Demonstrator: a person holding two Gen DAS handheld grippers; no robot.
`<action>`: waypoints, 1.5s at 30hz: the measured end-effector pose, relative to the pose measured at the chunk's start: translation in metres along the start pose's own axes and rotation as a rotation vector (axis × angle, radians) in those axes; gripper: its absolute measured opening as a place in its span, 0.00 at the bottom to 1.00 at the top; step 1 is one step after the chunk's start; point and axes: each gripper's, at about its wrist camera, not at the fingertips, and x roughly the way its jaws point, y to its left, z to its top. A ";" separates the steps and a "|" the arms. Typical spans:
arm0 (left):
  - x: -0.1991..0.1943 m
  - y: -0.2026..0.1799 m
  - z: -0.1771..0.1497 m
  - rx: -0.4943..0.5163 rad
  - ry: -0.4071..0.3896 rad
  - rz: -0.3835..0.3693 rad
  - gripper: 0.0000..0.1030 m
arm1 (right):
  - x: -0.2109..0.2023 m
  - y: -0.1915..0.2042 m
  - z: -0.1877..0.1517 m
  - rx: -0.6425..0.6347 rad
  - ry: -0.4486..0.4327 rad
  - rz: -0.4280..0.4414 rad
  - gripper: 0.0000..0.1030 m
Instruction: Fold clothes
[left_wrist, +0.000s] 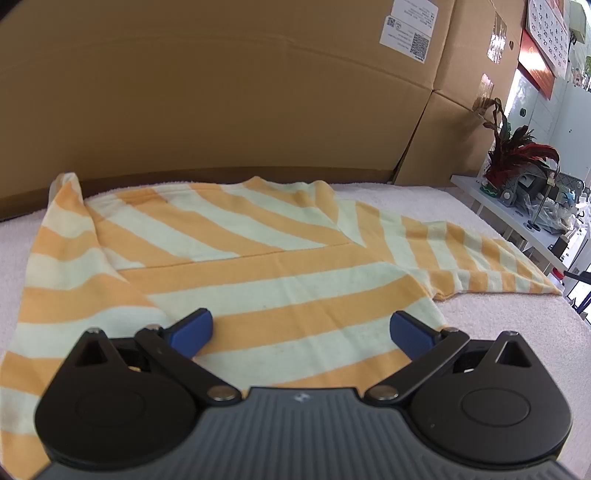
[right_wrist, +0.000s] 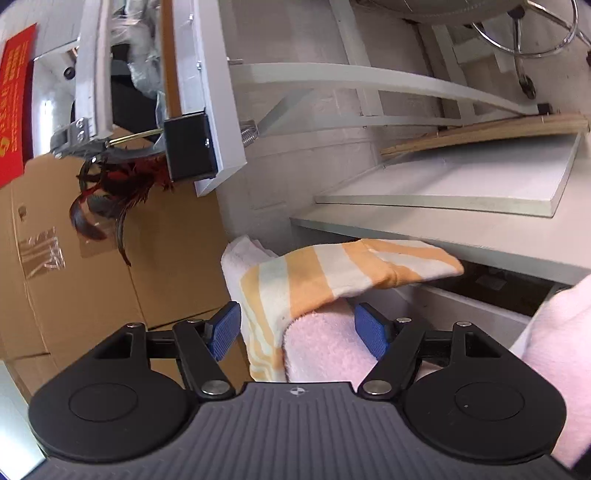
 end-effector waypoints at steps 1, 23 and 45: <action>0.000 0.000 0.000 -0.002 -0.001 -0.002 0.99 | 0.003 0.001 0.000 -0.009 -0.023 0.010 0.69; -0.011 0.015 0.003 -0.078 -0.067 -0.027 0.99 | 0.031 0.125 -0.118 -0.900 -0.321 0.059 0.06; -0.053 0.129 -0.006 -0.714 -0.277 0.264 0.99 | 0.124 0.124 -0.318 -1.402 0.233 0.002 0.34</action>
